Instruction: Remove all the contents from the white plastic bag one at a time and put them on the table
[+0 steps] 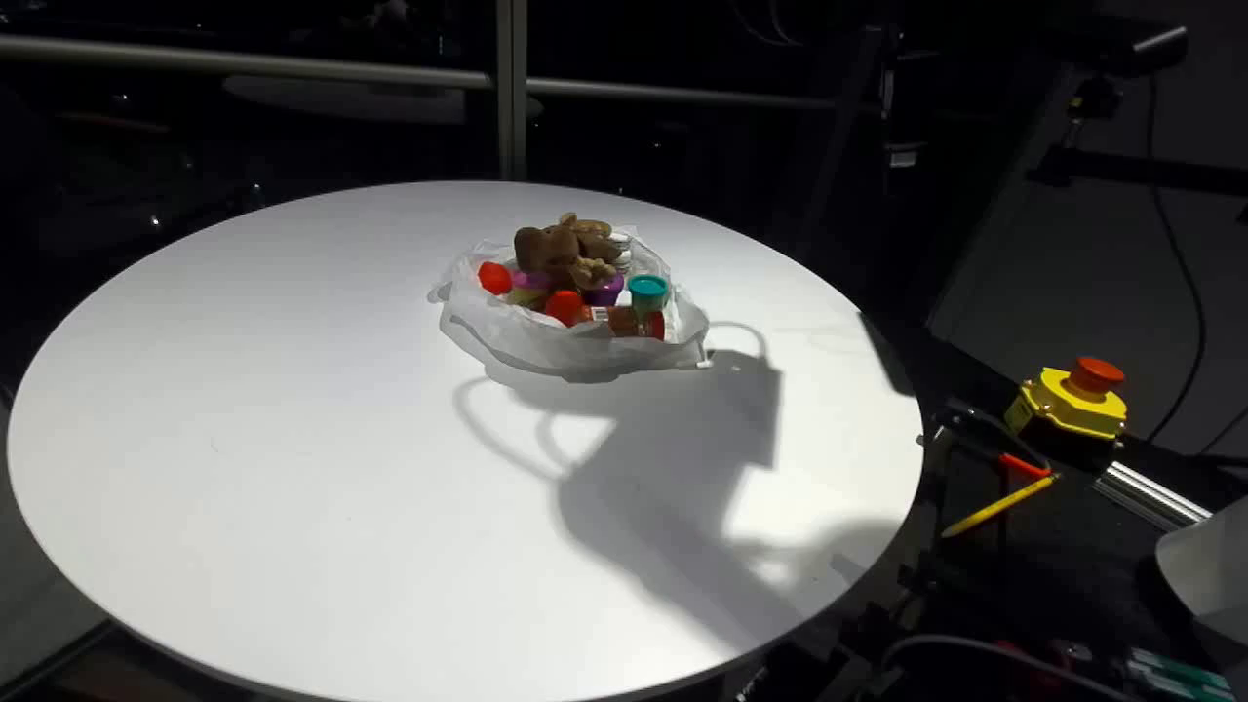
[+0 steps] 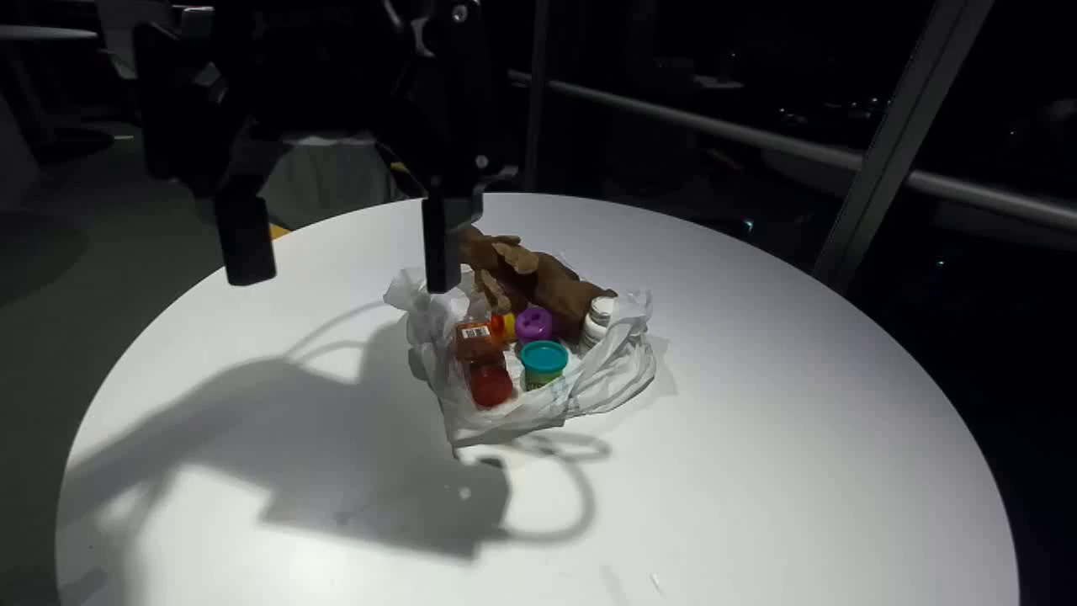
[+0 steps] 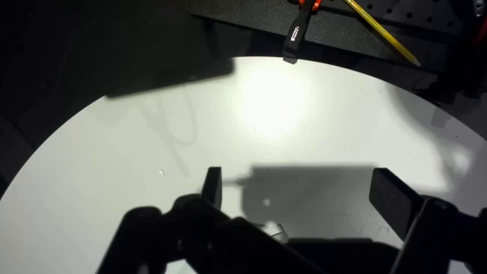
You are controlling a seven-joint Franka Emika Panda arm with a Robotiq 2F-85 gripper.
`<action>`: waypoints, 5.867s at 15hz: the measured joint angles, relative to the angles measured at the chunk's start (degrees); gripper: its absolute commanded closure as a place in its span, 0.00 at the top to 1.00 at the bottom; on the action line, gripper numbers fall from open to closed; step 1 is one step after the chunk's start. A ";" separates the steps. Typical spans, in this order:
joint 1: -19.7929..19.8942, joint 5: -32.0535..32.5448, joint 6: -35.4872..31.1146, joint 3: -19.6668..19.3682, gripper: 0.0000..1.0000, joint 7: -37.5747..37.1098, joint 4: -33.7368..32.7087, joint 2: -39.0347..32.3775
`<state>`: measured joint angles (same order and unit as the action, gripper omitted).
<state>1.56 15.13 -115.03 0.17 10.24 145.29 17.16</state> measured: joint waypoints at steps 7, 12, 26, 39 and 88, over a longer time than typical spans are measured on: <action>0.00 0.00 -0.02 0.00 1.00 0.00 -0.70 0.04; 0.00 0.00 -0.02 0.00 1.00 0.00 -0.71 0.04; -2.54 0.23 -5.40 1.53 1.00 -0.03 -4.54 -6.26; -4.25 15.33 -35.29 1.55 1.00 2.90 -28.75 -41.80; -1.80 48.04 -37.38 -1.86 0.61 -33.35 0.37 -30.57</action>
<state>-0.24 63.18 -152.42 -1.70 -23.11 145.66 -13.41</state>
